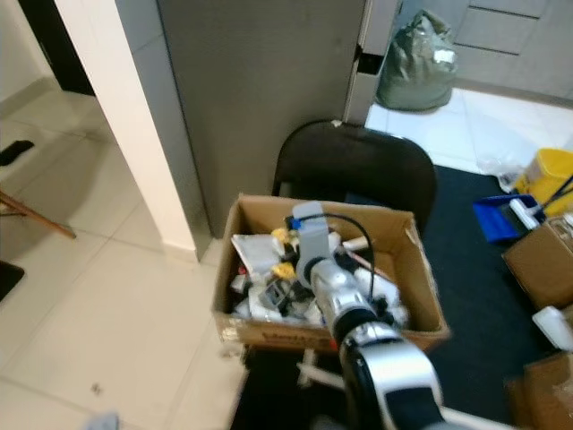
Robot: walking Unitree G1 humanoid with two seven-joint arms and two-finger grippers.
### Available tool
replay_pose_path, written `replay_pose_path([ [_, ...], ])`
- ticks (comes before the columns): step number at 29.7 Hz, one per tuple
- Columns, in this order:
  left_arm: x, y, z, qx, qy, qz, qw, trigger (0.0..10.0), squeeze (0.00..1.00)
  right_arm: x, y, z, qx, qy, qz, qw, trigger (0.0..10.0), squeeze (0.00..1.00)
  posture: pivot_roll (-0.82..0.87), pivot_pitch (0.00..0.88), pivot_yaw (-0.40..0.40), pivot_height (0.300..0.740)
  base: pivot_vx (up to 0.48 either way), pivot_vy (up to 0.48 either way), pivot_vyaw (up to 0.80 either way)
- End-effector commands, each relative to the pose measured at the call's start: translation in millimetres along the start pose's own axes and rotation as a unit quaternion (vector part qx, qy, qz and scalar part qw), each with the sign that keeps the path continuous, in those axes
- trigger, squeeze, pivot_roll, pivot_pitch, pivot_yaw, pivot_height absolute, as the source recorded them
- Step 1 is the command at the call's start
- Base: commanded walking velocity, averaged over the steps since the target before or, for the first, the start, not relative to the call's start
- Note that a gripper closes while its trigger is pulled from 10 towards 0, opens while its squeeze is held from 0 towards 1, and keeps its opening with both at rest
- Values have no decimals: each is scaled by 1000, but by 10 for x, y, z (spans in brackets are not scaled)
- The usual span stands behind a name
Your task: Picking trash to rubbish bin
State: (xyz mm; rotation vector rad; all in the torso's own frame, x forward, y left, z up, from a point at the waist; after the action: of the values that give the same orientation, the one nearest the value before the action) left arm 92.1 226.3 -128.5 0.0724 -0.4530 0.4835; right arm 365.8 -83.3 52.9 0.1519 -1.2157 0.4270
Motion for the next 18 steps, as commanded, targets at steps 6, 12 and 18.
replay_pose_path([
  [6, -101, 51, 19, 6, 22, -2, 1000, 10000, 0, -44, -10, 14, -4, 3, -11, 1000, 10000, 1000, 142, 43, -23, 740, 0, 0, 0],
  [12, -102, 53, 19, 6, 23, -7, 1000, 10000, 0, -58, -18, 19, -9, 3, -14, 1000, 10000, 1000, 143, 43, -19, 740, 0, 0, 0],
  [18, -105, 61, 20, 7, 24, -12, 1000, 10000, 0, 25, 122, 7, 70, -30, -129, 989, 10000, 902, 141, 45, -13, 740, 0, 0, 0],
])
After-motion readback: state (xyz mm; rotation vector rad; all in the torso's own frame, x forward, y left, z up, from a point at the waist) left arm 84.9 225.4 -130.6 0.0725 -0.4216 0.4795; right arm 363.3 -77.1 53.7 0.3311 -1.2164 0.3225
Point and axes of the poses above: a point about 5 cm out from each wrist's last joint towards the gripper, its own z axis pointing back from the gripper into the wrist, its own x axis along the axis of the wrist's last joint, y = z × x, the point moved 2 cm from there along -z, pointing out of the wrist towards the gripper, and after that the axes turned 9 degrees about z, right-handed, at the moved point
